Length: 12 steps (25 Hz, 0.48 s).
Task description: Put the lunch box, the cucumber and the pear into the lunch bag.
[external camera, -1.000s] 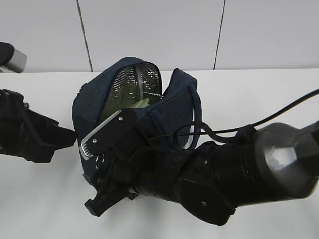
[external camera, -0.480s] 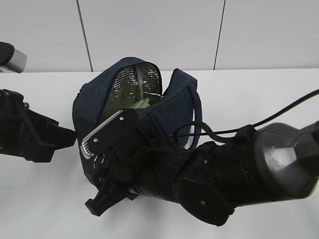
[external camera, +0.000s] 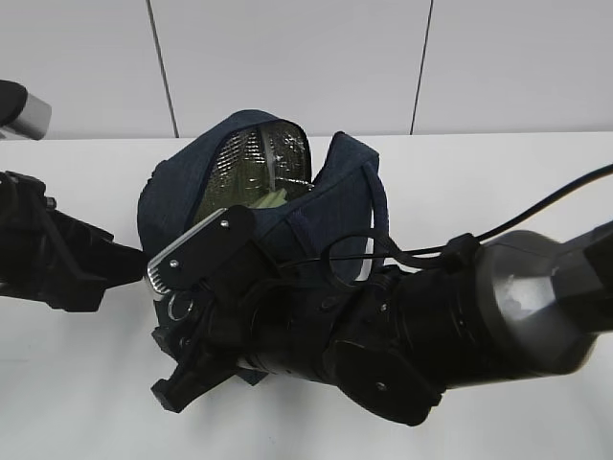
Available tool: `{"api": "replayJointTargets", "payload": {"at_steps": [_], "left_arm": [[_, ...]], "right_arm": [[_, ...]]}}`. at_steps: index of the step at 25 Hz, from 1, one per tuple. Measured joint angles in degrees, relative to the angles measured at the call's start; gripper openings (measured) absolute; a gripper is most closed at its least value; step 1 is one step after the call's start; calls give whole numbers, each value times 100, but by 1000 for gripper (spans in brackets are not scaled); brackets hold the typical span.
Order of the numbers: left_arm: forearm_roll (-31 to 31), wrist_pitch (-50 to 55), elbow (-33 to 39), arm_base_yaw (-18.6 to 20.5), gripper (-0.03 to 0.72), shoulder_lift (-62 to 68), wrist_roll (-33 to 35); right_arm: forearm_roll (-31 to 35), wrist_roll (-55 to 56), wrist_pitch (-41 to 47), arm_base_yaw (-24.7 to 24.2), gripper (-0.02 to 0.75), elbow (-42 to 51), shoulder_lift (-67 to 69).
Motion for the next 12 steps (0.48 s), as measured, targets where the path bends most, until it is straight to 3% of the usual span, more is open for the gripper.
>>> {"api": "replayJointTargets", "payload": {"at_steps": [12], "left_arm": [[-6, 0, 0, 0, 329, 0, 0]], "right_arm": [[-39, 27, 367, 0, 423, 0, 4]]}}
